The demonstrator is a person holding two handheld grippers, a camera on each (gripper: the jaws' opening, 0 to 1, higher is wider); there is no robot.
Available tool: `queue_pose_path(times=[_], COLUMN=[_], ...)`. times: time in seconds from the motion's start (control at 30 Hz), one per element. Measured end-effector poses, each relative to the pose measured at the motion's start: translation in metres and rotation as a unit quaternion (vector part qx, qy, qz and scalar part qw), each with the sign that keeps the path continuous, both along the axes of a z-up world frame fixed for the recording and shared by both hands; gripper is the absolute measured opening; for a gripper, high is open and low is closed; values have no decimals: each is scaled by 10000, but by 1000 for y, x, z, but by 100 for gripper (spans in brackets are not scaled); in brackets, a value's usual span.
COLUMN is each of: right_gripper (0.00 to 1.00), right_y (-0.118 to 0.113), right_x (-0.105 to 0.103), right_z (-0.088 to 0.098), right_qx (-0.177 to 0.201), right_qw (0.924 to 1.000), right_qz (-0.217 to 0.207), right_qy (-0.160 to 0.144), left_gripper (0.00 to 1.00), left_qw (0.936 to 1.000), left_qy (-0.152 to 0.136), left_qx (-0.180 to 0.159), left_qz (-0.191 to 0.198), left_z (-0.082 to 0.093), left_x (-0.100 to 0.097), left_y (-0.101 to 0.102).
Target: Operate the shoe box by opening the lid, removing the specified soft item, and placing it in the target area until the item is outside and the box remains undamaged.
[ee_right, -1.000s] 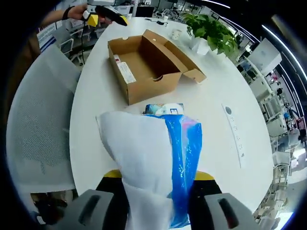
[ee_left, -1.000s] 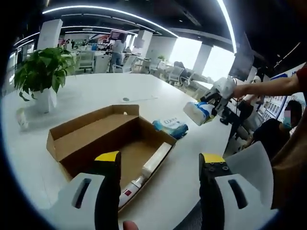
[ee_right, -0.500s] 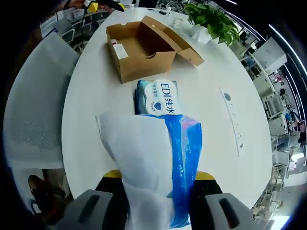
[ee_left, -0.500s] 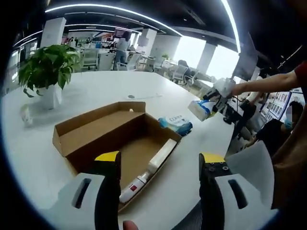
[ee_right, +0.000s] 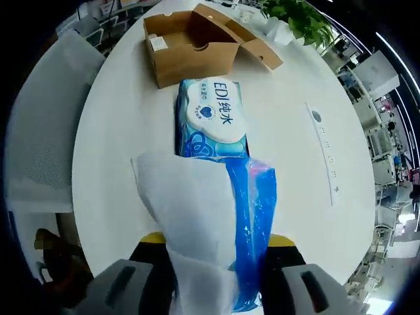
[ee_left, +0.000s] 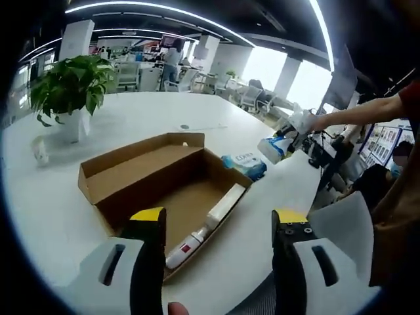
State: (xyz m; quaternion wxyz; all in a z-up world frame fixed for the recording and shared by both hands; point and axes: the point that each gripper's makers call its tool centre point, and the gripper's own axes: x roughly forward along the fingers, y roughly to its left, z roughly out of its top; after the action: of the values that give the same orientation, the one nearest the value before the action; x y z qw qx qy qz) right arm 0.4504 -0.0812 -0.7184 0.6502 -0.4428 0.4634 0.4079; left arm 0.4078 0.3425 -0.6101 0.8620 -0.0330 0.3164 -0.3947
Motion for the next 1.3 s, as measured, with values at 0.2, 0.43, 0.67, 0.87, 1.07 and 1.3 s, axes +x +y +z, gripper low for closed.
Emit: queue_pose_path(times=[0.2, 0.43, 0.67, 0.87, 1.07, 1.3], right_gripper=[49, 49, 50, 51, 51, 52], right_y=[-4, -6, -8, -7, -7, -10], right_x=[4, 8, 7, 8, 11, 12], right_z=[-10, -20, -35, -43, -50, -52], right_qx=[-112, -122, -174, -121, -124, -103], right_qw=[9999, 9998, 9994, 9994, 9993, 9993], right_qz=[80, 98, 165, 161, 196, 181], right_qy=[61, 129, 235, 266, 279, 306], left_gripper=[65, 65, 65, 65, 65, 65], left_qw=[10000, 9999, 9997, 9994, 9991, 9990], left_qy=[35, 66, 145, 192, 241, 268], left_qx=[43, 86, 169, 244, 328, 366], left_qz=[38, 75, 89, 118, 76, 48], left_z=[-1, -1, -5, -7, -11, -13], left_x=[0, -1, -5, -7, -9, -9], left_y=[3, 5, 7, 9, 8, 5])
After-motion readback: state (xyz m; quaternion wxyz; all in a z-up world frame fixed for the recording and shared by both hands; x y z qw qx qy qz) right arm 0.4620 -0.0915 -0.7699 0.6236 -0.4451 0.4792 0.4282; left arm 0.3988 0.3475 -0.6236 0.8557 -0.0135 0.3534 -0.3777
